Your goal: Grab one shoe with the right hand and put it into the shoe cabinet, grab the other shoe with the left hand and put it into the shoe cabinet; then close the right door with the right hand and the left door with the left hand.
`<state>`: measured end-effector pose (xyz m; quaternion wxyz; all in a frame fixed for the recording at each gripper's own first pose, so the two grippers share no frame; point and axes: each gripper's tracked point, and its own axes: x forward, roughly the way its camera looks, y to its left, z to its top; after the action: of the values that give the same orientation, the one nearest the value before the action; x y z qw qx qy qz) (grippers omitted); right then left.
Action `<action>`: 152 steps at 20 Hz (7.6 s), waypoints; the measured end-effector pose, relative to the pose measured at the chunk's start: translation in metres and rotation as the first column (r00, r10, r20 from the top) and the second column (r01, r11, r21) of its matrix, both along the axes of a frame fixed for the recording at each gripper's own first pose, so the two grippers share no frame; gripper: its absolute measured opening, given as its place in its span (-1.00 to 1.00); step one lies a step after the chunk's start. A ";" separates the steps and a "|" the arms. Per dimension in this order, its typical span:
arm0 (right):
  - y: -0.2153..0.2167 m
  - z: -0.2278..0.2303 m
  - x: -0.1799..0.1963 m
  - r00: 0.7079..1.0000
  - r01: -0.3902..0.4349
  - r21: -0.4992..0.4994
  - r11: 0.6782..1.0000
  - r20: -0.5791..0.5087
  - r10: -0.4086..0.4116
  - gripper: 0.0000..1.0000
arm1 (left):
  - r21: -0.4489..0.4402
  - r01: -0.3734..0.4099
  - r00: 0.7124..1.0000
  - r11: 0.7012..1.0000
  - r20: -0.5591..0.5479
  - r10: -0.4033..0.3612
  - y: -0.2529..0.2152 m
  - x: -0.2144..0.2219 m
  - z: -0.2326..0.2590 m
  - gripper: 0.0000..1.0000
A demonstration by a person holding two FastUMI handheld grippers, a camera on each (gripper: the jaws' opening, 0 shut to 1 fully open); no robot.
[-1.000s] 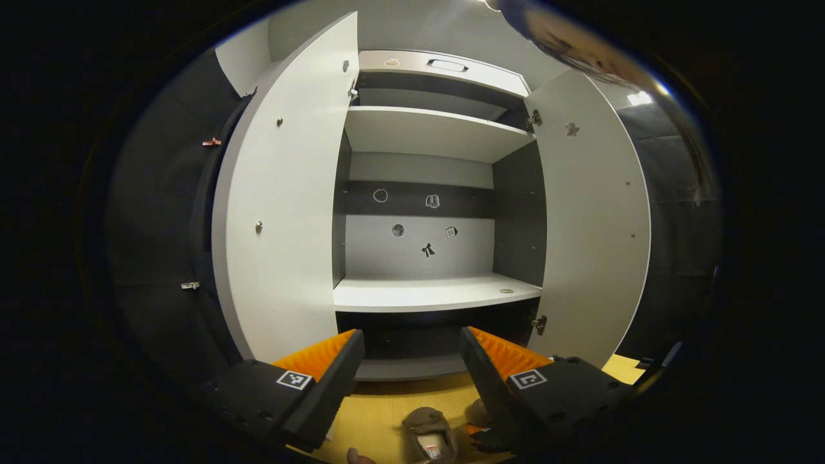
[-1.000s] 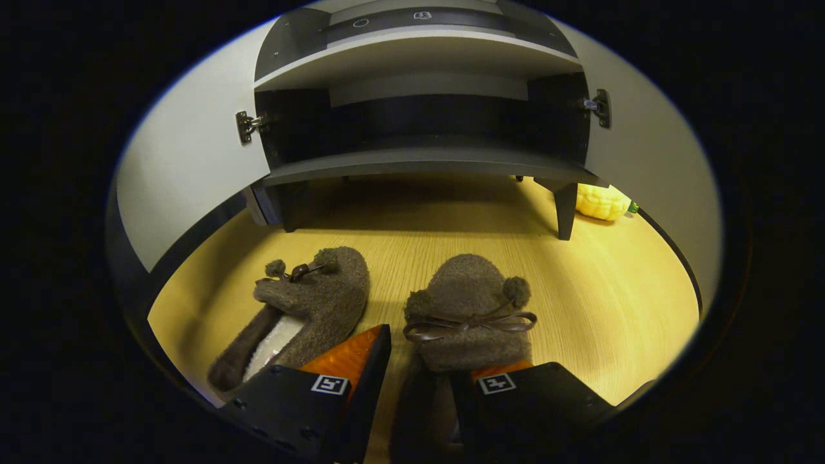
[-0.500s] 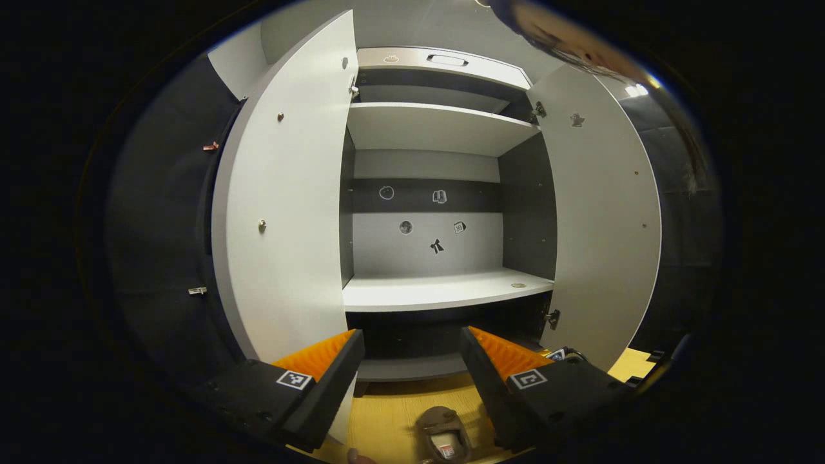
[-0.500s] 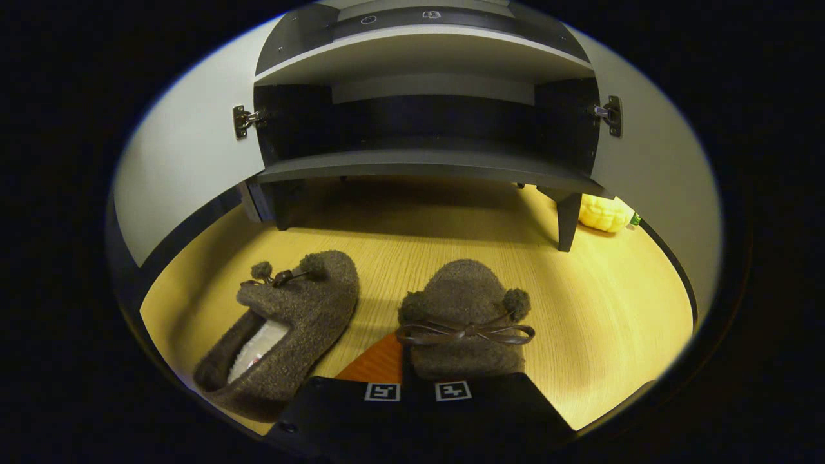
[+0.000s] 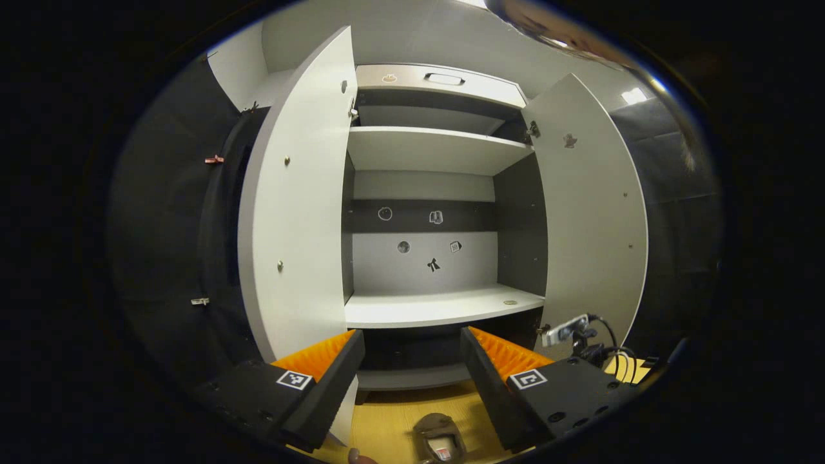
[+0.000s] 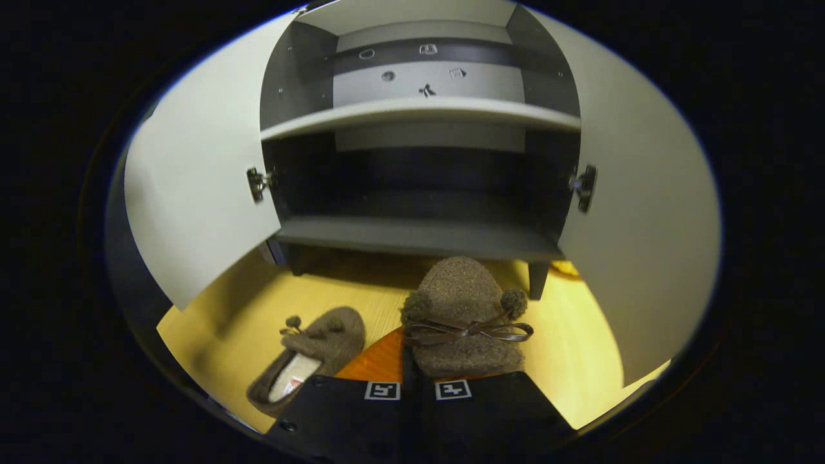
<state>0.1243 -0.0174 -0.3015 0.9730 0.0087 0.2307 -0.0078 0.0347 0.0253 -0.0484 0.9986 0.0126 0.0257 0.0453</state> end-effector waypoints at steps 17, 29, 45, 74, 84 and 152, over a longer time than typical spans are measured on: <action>-0.008 0.286 0.180 0.953 0.020 -0.053 0.998 0.304 -0.004 -0.90 | -0.090 0.009 1.000 0.996 0.029 -0.007 -0.003 -0.050 0.039 0.91; -0.051 0.196 0.321 0.996 0.087 0.075 0.993 -0.027 -0.086 -0.91 | -0.065 -0.146 0.988 0.987 -0.051 0.143 0.038 -0.053 0.020 0.92; -0.015 0.252 0.242 0.997 -0.031 0.012 0.999 0.065 0.030 0.99 | -0.079 -0.128 0.991 0.989 -0.049 0.124 0.015 -0.045 0.020 0.91; -0.019 0.173 -0.014 0.944 -0.125 0.000 0.992 0.309 0.119 0.97 | -0.210 -0.062 0.829 0.976 -0.555 -0.066 -0.006 0.015 -0.374 0.81; -0.030 0.123 0.008 0.967 -0.170 0.048 0.984 0.199 0.157 0.98 | -0.236 -0.053 0.828 0.970 -0.553 -0.089 -0.008 0.052 -0.403 0.25; 0.011 0.129 0.027 0.911 -0.396 0.021 0.918 0.136 0.390 0.96 | 0.124 -0.177 0.901 0.976 -0.379 0.211 0.109 0.330 -0.060 0.93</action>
<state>0.1513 -0.0065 -0.1728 0.9670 -0.0139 0.1647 0.1941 0.3643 0.1347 -0.1085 0.9624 0.0618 0.2230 0.1422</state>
